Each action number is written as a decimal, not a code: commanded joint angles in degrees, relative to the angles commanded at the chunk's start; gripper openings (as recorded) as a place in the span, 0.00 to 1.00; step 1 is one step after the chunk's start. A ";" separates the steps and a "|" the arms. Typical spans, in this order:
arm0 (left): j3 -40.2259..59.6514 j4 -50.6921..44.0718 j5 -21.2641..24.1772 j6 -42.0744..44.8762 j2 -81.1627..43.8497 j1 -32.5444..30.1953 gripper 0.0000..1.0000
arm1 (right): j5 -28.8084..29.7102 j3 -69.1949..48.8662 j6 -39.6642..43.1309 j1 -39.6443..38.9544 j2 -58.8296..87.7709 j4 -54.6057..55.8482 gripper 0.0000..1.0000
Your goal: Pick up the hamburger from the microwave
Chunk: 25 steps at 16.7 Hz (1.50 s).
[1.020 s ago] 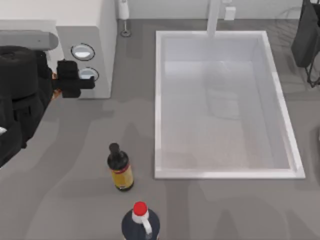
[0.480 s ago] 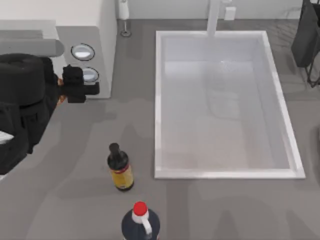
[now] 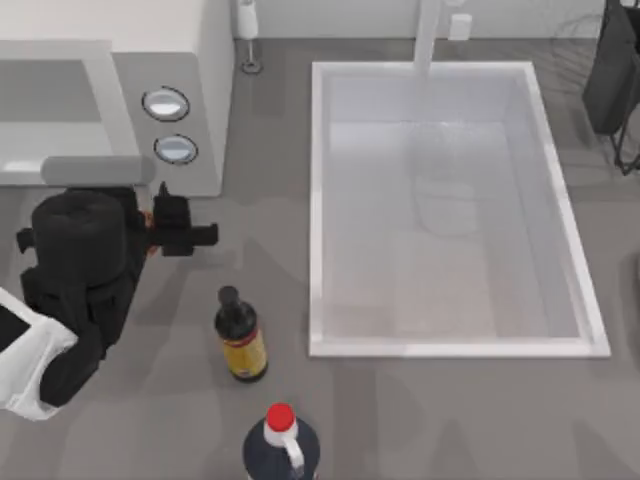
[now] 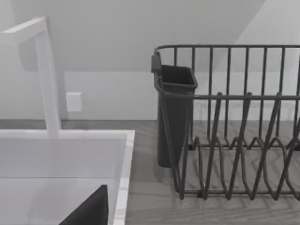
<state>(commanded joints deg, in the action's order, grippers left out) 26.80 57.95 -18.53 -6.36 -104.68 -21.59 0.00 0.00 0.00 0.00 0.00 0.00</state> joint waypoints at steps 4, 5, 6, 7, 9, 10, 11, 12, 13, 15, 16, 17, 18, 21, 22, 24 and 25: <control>-3.21 10.64 0.32 0.07 -7.97 0.05 0.00 | 0.00 0.00 0.00 0.00 0.00 0.00 1.00; -3.66 11.78 0.38 0.08 -8.95 0.07 0.00 | 0.00 0.00 0.00 0.00 0.00 0.00 1.00; -3.88 12.32 0.41 0.09 -9.41 0.08 0.00 | 0.00 0.00 0.00 0.00 0.00 0.00 1.00; -3.89 12.35 0.41 0.09 -9.43 0.08 0.00 | 0.00 0.00 0.00 0.00 0.00 0.00 1.00; -3.89 12.35 0.41 0.09 -9.43 0.08 0.00 | 0.00 0.00 0.00 0.00 0.00 0.00 1.00; -3.89 12.35 0.41 0.09 -9.43 0.08 0.00 | 0.00 0.00 0.00 0.00 0.00 0.00 1.00; -3.89 12.35 0.41 0.09 -9.43 0.08 0.08 | 0.00 0.00 0.00 0.00 0.00 0.00 1.00; -3.89 12.35 0.41 0.09 -9.43 0.08 0.15 | 0.00 0.00 0.00 0.00 0.00 0.00 1.00; -3.89 12.35 0.41 0.09 -9.43 0.08 0.23 | 0.00 0.00 0.00 0.00 0.00 0.00 1.00; -3.89 12.35 0.41 0.09 -9.43 0.08 0.38 | 0.00 0.00 0.00 0.00 0.00 0.00 1.00; -3.89 12.35 0.41 0.09 -9.43 0.08 0.45 | 0.00 0.00 0.00 0.00 0.00 0.00 1.00; -3.89 12.35 0.41 0.09 -9.43 0.08 0.53 | 0.00 0.00 0.00 0.00 0.00 0.00 1.00; -3.89 12.35 0.41 0.09 -9.43 0.08 0.60 | 0.00 0.00 0.00 0.00 0.00 0.00 1.00; -3.89 12.35 0.41 0.09 -9.43 0.08 0.83 | 0.00 0.00 0.00 0.00 0.00 0.00 1.00; -3.89 12.35 0.41 0.09 -9.43 0.08 0.90 | 0.00 0.00 0.00 0.00 0.00 0.00 1.00; -3.89 12.35 0.41 0.09 -9.43 0.08 1.00 | 0.00 0.00 0.00 0.00 0.00 0.00 1.00; -3.89 12.35 0.41 0.09 -9.43 0.08 1.00 | 0.00 0.00 0.00 0.00 0.00 0.00 1.00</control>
<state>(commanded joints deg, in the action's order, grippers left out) 22.91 70.30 -18.13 -6.27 -114.12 -21.51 0.00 0.00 0.00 0.00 0.00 0.00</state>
